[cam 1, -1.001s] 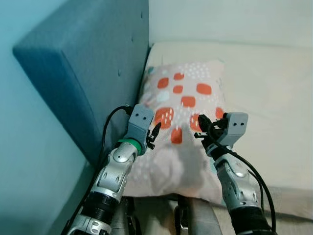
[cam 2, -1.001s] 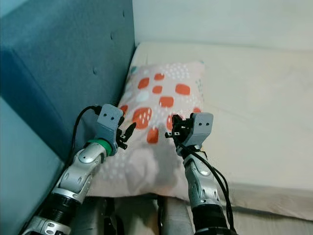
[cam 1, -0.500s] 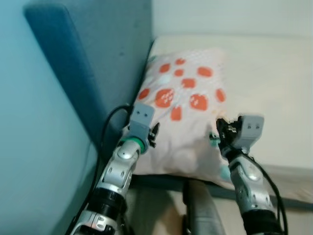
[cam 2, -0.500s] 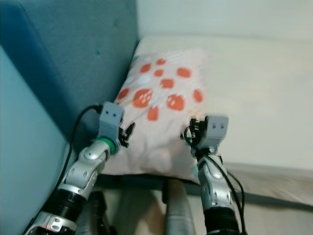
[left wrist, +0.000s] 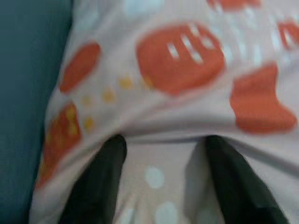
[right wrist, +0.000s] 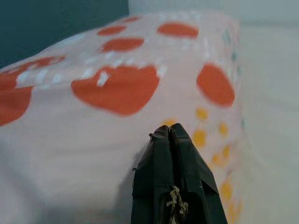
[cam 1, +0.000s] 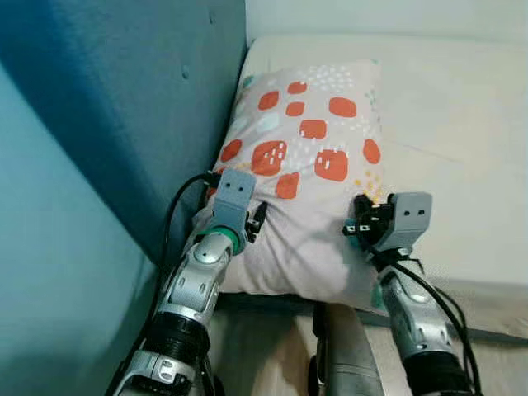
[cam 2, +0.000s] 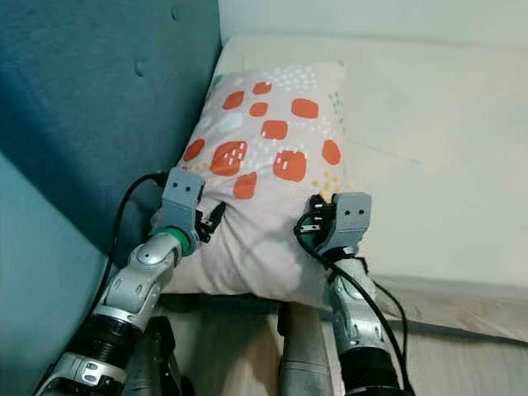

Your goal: Clean up the room

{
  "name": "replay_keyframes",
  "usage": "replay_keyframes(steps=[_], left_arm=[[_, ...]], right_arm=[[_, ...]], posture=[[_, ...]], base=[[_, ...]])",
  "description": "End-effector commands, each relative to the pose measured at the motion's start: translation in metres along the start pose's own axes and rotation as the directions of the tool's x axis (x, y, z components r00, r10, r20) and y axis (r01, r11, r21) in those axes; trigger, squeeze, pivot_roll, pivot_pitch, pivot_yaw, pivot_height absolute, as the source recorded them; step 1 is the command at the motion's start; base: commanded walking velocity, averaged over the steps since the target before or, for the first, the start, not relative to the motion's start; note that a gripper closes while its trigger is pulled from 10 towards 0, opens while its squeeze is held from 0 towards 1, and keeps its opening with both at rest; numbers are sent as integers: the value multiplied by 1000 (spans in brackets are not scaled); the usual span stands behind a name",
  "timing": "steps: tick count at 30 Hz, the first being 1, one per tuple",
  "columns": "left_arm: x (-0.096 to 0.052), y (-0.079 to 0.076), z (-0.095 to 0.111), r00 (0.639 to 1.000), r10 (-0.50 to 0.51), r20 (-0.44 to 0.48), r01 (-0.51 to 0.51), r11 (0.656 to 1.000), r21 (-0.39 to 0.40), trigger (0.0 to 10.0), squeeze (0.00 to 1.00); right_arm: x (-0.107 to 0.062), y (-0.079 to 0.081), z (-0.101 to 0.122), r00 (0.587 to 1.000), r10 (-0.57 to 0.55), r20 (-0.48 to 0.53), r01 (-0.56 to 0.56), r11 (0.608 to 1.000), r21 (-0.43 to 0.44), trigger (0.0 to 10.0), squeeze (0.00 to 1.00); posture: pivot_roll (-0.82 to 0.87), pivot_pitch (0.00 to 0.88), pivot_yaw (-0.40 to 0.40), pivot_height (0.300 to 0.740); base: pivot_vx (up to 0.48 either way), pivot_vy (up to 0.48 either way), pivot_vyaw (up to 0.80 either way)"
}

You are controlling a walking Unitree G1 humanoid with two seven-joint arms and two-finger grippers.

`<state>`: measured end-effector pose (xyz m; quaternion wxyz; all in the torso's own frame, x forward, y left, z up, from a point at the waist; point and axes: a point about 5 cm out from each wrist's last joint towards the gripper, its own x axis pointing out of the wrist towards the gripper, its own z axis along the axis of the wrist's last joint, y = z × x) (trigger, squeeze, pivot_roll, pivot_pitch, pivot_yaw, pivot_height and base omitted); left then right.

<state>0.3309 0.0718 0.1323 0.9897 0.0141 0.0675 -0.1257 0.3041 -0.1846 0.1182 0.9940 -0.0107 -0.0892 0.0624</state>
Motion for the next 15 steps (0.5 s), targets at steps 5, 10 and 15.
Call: replay_keyframes(steps=[5, 10, 15], left_arm=[[-4, 16, 17, 997, 27, 72, -22, 997, -75, 10000, 1000], [-10, 27, 37, 993, 6, 115, 8, 992, -125, 10000, 1000], [-13, 27, 38, 995, -23, 100, 34, 993, -110, 10000, 1000]], right_arm=[[0, 2, 9, 998, 39, 41, -36, 997, -62, 10000, 0], [-9, -3, -9, 999, -19, -49, 19, 1000, 4, 10000, 0], [-13, -8, -13, 996, -65, -66, 68, 997, 46, 10000, 0]], posture=[[-65, 46, 81, 575], [-58, 64, 84, 575], [-59, 69, 88, 575]], base=[[0, 0, 0], [0, 0, 0], [0, 0, 0]])
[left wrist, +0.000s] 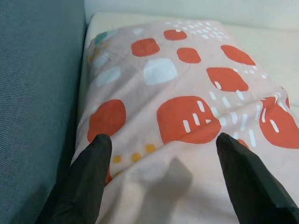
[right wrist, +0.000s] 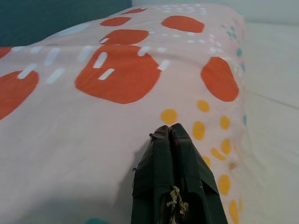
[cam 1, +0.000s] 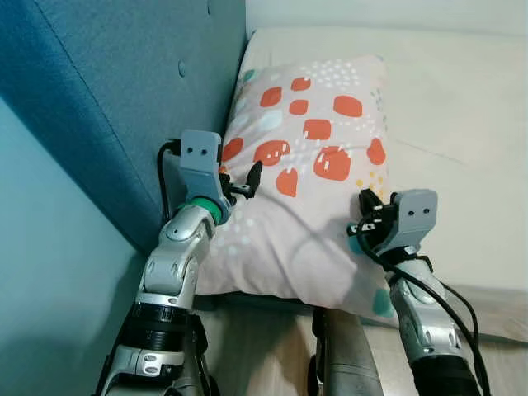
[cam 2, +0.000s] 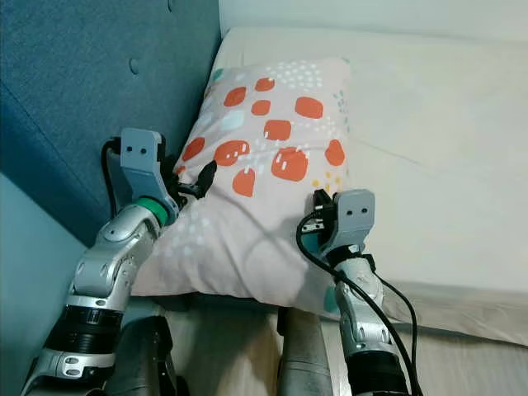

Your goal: Clean up the room

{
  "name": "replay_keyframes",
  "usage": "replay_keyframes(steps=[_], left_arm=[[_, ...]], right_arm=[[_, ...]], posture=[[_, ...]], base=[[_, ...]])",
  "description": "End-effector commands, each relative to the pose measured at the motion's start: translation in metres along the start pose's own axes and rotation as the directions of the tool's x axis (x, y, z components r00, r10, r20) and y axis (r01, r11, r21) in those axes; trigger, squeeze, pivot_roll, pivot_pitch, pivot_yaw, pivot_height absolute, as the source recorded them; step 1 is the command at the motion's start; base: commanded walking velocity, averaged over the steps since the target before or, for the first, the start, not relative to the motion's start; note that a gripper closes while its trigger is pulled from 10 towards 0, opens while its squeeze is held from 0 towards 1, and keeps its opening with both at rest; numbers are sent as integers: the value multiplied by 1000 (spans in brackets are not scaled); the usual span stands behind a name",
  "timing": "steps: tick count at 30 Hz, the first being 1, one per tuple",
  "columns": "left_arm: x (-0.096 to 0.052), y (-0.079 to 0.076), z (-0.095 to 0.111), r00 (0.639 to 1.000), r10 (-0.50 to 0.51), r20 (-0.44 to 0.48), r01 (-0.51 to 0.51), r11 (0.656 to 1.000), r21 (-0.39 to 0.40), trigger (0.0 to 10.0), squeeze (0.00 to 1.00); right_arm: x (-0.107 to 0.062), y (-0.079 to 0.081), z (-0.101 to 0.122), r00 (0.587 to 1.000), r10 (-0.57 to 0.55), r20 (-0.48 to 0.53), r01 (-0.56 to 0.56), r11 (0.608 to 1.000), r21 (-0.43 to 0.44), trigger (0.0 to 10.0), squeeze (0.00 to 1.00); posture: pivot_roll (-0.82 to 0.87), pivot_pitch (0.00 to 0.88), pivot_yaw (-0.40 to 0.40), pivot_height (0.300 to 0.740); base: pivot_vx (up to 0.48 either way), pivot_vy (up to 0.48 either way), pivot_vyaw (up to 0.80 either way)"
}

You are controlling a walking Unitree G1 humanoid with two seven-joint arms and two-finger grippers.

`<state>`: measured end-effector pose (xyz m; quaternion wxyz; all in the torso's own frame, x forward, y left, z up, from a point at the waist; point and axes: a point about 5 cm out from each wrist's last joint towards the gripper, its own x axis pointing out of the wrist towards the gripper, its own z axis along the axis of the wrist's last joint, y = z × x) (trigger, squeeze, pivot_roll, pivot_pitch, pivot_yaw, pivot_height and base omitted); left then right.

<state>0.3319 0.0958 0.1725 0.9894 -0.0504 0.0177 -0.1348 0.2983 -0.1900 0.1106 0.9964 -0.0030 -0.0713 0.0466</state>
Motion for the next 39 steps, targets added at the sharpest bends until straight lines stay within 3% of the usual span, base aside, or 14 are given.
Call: replay_keyframes(steps=[1, 5, 8, 9, 10, 11, 16, 19, 26, 30, 31, 32, 37, 39], left_arm=[[-5, 4, -2, 999, -25, -37, 25, 1000, 10, 10000, 1000], [-8, 6, -5, 997, -36, -64, 37, 999, 12, 10000, 1000], [-3, 15, -13, 994, 48, -98, -51, 998, -25, 10000, 1000], [-2, 19, -16, 989, 92, -113, -98, 994, -54, 10000, 1000], [-2, 19, -16, 989, 92, -113, -98, 994, -54, 10000, 1000], [-1, 21, -18, 986, 116, -123, -126, 989, -73, 10000, 1000], [-9, 30, -33, 964, 160, -211, -180, 981, -78, 10000, 1000], [-21, 36, -50, 933, 207, -294, -238, 968, -75, 10000, 1000], [-26, 34, -67, 907, 214, -364, -254, 965, -66, 10000, 1000], [-26, 28, -73, 901, 171, -399, -223, 971, -87, 10000, 1000], [-25, 21, -76, 897, 121, -425, -189, 975, -120, 10000, 1000], [-25, 16, -78, 893, 83, -442, -163, 976, -144, 10000, 0], [-23, 0, -83, 871, -43, -490, -98, 961, -260, 10000, 0], [-22, -2, -83, 868, -56, -494, -89, 960, -265, 10000, 0]], right_arm=[[-6, -9, -6, 998, -63, -28, 65, 997, 50, 10000, 0], [-8, -18, -5, 995, -99, -22, 100, 994, 53, 10000, 0], [-4, -25, -1, 995, -102, -6, 103, 994, 28, 10000, 0], [-2, -28, 1, 995, -100, 2, 100, 995, 25, 10000, 863], [-2, -28, 1, 995, -100, 2, 100, 995, 25, 10000, 863], [-1, -29, 2, 995, -98, 7, 98, 995, 25, 10000, 1000], [3, -30, -4, 996, -87, -29, 90, 992, 93, 10000, 1000], [6, -27, -14, 994, -74, -77, 90, 969, 231, 10000, 1000], [4, -23, -35, 988, -20, -154, 78, 923, 376, 10000, 1000], [2, -20, -43, 981, 26, -191, 53, 916, 398, 10000, 1000], [2, -19, -47, 977, 43, -209, 52, 903, 427, 10000, 490], [2, -19, -49, 974, 46, -224, 61, 892, 449, 10000, 0], [6, -19, -52, 966, 73, -248, 73, 843, 533, 10000, 0], [7, -17, -53, 963, 97, -252, 56, 841, 538, 10000, 0]], posture=[[-57, 73, 94, 575], [-50, 81, 96, 575], [-54, 92, 100, 575], [-53, 95, 98, 575], [-53, 95, 98, 575], [-53, 95, 98, 575], [-39, 115, 96, 575], [-24, 130, 97, 575], [-15, 149, 104, 575], [-15, 151, 104, 575], [-11, 152, 105, 575], [-12, 153, 105, 575], [-11, 152, 106, 575], [-9, 152, 105, 575]], base=[[0, 0, 0], [0, 0, 0], [0, 0, 0], [0, 0, 0], [0, 0, 0], [0, 0, 0], [0, 0, 0], [0, 0, 0], [0, 0, 0], [0, 0, 0], [0, 0, 0], [0, 0, 0], [0, 0, 0], [0, 0, 0]])
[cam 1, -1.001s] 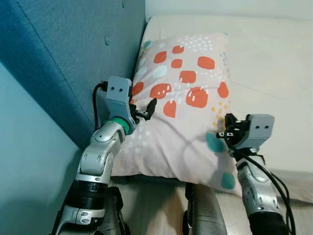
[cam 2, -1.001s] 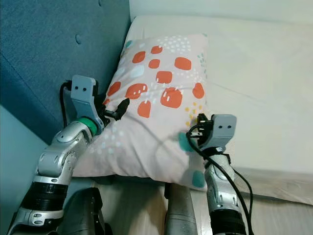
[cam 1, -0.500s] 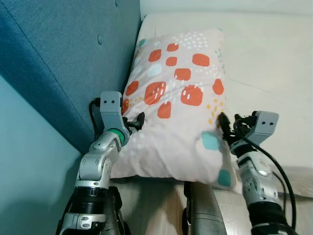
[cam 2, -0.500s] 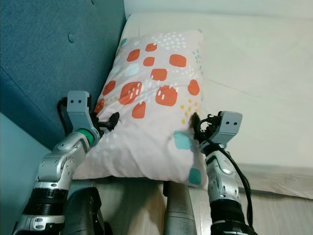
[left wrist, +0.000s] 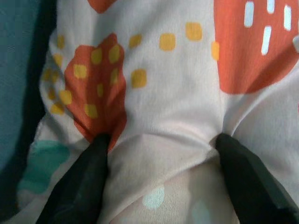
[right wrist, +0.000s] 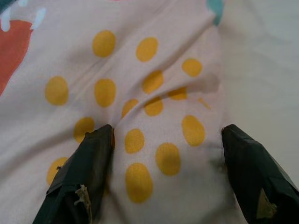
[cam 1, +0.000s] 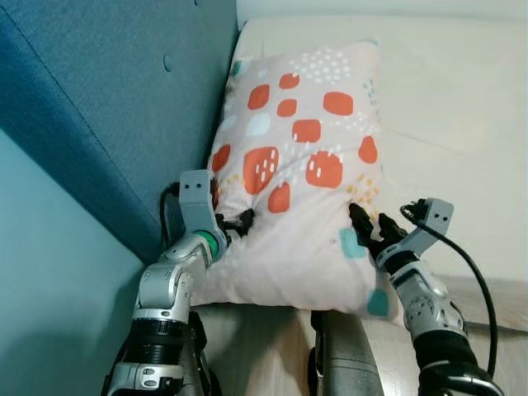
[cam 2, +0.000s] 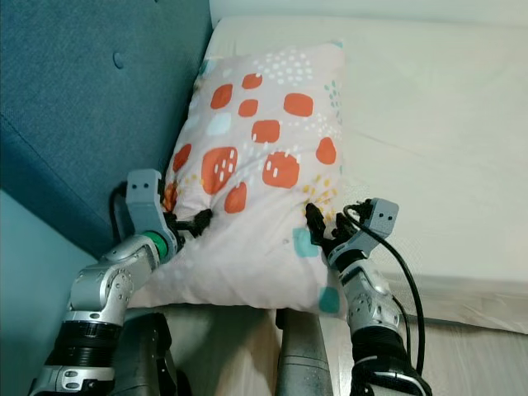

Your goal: Clean up the room

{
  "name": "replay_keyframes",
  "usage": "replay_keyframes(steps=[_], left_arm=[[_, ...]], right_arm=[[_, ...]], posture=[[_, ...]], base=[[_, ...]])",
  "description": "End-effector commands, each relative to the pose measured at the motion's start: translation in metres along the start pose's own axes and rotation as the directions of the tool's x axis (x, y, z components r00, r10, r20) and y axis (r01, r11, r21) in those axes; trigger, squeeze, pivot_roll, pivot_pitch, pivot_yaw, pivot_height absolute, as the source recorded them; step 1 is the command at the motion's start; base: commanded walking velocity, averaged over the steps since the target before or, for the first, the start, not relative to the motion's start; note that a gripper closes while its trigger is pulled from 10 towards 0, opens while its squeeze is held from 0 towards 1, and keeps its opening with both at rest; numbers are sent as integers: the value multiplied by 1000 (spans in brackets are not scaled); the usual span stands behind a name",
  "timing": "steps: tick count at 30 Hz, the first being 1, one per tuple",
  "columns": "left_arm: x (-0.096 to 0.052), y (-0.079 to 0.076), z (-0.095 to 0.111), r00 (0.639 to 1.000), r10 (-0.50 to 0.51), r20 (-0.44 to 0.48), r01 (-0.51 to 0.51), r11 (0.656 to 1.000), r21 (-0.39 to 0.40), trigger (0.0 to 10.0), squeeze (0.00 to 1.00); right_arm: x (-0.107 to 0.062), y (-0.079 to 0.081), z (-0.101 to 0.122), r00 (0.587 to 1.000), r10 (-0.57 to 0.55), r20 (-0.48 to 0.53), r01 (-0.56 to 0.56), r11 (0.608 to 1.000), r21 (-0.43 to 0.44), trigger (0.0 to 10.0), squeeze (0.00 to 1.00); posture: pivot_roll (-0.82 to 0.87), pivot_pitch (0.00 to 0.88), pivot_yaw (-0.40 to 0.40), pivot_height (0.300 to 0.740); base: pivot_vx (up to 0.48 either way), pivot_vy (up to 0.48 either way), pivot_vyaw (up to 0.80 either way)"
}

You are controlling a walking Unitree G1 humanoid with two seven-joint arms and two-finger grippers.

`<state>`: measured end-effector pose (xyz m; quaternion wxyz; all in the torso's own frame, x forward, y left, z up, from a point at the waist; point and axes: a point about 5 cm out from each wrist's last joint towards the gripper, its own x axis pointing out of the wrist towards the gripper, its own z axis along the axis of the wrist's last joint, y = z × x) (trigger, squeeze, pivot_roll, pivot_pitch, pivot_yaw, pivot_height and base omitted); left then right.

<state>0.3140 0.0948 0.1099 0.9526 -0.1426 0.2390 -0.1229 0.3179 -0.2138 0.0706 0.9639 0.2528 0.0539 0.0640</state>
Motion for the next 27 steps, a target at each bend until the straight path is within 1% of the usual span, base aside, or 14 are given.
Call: replay_keyframes(steps=[1, 4, 5, 6, 7, 8, 10, 11, 12, 13, 14, 18, 20, 27], left_arm=[[4, 0, -22, 993, -18, -113, 15, 999, -31, 10000, 0], [7, -4, -21, 992, -38, -122, 36, 999, -23, 10000, 0], [8, -6, -21, 991, -45, -125, 43, 999, -19, 9451, 0], [9, -8, -20, 991, -49, -128, 47, 999, -16, 8510, 0], [9, -8, -20, 991, -49, -128, 47, 999, -16, 8510, 0], [10, -10, -20, 989, -55, -136, 55, 998, -8, 6745, 0], [10, -10, -20, 989, -55, -136, 55, 998, -8, 6745, 0], [10, -12, -21, 988, -64, -142, 63, 998, -6, 4549, 0], [10, -15, -21, 985, -77, -151, 77, 997, -6, 588, 0], [11, -17, -21, 984, -86, -158, 86, 996, -7, 588, 0], [10, -18, -21, 982, -94, -161, 94, 996, -10, 0, 0], [10, -24, -23, 977, -124, -174, 125, 992, -4, 0, 0], [10, -27, -23, 972, -141, -188, 143, 990, 0, 0, 0], [10, -31, -23, 967, -164, -196, 169, 986, 9, 0, 0]], right_arm=[[-1, 2, -15, 997, 30, -72, -27, 999, 43, 10000, 0], [1, 5, -21, 990, 76, -116, -68, 995, 73, 10000, 0], [2, 7, -25, 983, 110, -146, -95, 990, 103, 10000, 0], [2, 9, -27, 977, 132, -166, -113, 986, 123, 10000, 0], [2, 9, -27, 977, 132, -166, -113, 986, 123, 10000, 0], [2, 10, -32, 967, 149, -208, -121, 983, 141, 10000, 0], [2, 10, -32, 967, 149, -208, -121, 983, 141, 10000, 0], [1, 10, -36, 956, 159, -246, -121, 979, 162, 10000, 0], [1, 8, -39, 946, 150, -287, -108, 982, 157, 3490, 0], [1, 7, -41, 939, 142, -312, -98, 984, 152, 3490, 0], [0, 7, -42, 936, 136, -326, -93, 985, 145, 0, 0], [2, 0, -37, 942, 77, -328, -50, 995, 89, 0, 0], [3, -3, -32, 952, 57, -300, -41, 997, 60, 0, 0], [5, -2, -25, 961, 87, -261, -78, 996, 46, 0, 0]], posture=[[-7, 153, 104, 575], [-3, 154, 104, 575], [-1, 156, 102, 575], [-1, 156, 102, 575], [-1, 156, 102, 575], [3, 160, 98, 575], [3, 160, 98, 575], [3, 161, 98, 575], [1, 164, 98, 575], [1, 164, 98, 575], [0, 165, 98, 575], [-2, 167, 98, 575], [-4, 170, 100, 575], [-6, 171, 107, 575]], base=[[0, 0, 0], [0, 0, 0], [0, 0, 0], [0, 0, 0], [0, 0, 0], [0, 0, 0], [0, 0, 0], [0, 0, 0], [0, 0, 0], [0, 0, 0], [0, 0, 0], [0, 0, 0], [0, 0, 0], [0, 0, 0]])
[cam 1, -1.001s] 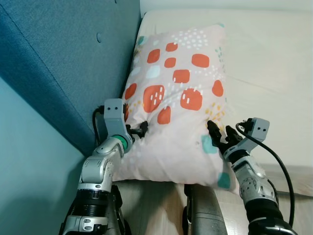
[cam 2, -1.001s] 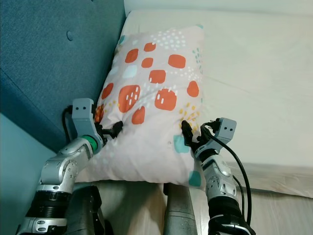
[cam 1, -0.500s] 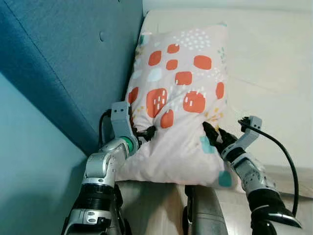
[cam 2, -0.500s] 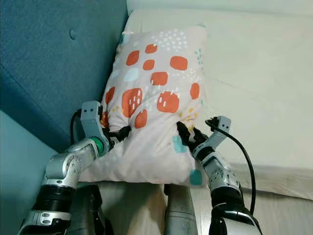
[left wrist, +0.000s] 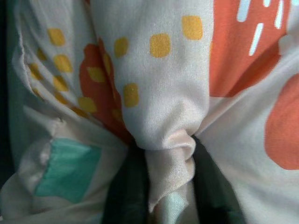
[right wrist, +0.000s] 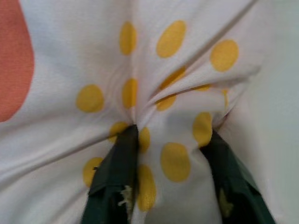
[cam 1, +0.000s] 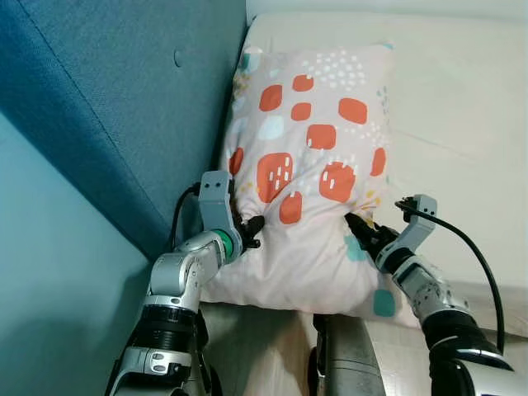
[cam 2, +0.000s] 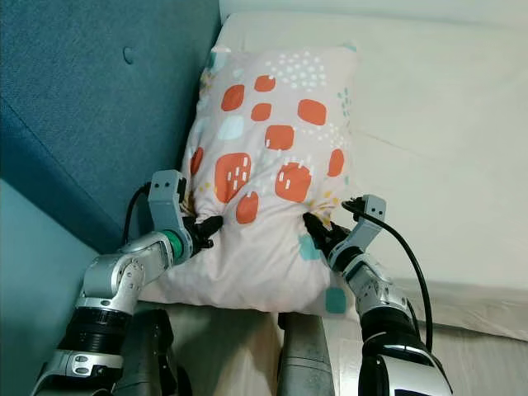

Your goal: Clean up the room

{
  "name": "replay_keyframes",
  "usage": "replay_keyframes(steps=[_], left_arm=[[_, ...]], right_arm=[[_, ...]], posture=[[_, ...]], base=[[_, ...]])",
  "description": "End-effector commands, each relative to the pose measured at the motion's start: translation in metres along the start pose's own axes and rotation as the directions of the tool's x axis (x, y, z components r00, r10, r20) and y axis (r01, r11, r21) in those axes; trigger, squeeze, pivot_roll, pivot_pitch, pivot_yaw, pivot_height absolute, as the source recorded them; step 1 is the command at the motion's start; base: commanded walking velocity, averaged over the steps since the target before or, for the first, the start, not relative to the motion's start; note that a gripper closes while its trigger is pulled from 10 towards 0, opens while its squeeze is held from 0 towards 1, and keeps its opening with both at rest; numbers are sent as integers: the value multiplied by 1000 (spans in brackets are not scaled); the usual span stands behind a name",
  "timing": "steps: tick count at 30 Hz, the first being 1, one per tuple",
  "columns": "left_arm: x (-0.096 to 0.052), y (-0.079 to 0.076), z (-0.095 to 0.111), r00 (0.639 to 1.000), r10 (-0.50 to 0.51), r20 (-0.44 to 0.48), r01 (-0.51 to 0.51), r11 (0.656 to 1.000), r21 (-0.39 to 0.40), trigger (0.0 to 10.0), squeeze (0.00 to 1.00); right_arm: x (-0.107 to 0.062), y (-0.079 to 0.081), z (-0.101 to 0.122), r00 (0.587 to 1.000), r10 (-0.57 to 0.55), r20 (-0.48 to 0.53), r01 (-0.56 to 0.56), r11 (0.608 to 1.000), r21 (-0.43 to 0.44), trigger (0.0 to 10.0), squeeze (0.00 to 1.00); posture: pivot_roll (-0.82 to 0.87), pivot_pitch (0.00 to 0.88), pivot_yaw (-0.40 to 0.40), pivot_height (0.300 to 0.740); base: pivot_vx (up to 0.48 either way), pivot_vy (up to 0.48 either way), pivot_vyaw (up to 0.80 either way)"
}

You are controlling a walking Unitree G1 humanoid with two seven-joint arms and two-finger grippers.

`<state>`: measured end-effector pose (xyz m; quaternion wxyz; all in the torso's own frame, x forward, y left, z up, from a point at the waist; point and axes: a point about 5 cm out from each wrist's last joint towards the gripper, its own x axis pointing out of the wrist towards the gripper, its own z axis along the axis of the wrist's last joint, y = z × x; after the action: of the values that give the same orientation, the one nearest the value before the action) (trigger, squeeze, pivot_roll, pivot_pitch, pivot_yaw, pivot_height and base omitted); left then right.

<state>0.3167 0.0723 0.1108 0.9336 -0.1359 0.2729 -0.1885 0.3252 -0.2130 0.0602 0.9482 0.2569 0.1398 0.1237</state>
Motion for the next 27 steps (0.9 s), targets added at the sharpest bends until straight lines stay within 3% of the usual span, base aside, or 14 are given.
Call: replay_keyframes(steps=[1, 11, 15, 17, 21, 23, 27], left_arm=[[4, -12, -19, 992, -66, -103, 66, 998, -2, 0, 0], [4, -33, -16, 978, -167, -124, 168, 986, -5, 0, 0], [2, -59, 8, 963, -271, -12, 270, 962, -22, 0, 0], [1, -62, 13, 960, -280, 13, 281, 960, -13, 0, 0], [-5, -76, 41, 940, -300, 163, 271, 946, 179, 0, 0], [-5, -76, 41, 940, -300, 163, 271, 946, 179, 0, 0], [-6, -79, 52, 933, -287, 215, 234, 941, 243, 0, 0]], right_arm=[[1, 5, -15, 998, 32, -55, -32, 999, 16, 0, 0], [7, 15, -8, 991, 128, -43, -126, 991, 36, 0, 0], [14, 24, 16, 985, 153, 78, -151, 988, -39, 0, 0], [15, 25, 22, 983, 153, 105, -147, 987, -65, 0, 0], [17, 32, 46, 970, 139, 199, -82, 959, -273, 0, 0], [17, 32, 46, 970, 139, 199, -82, 959, -273, 0, 0], [20, 36, 57, 963, 144, 228, -55, 932, -359, 0, 0]], posture=[[-6, 171, 108, 575], [-10, 169, 105, 575], [-15, 165, 105, 575], [-15, 165, 105, 575], [-22, 161, 111, 575], [-22, 161, 111, 575], [-21, 162, 111, 575]], base=[[0, 0, 0], [0, 0, 0], [0, 0, 0], [0, 0, 0], [0, 0, 0], [0, 0, 0], [0, 0, 0]])
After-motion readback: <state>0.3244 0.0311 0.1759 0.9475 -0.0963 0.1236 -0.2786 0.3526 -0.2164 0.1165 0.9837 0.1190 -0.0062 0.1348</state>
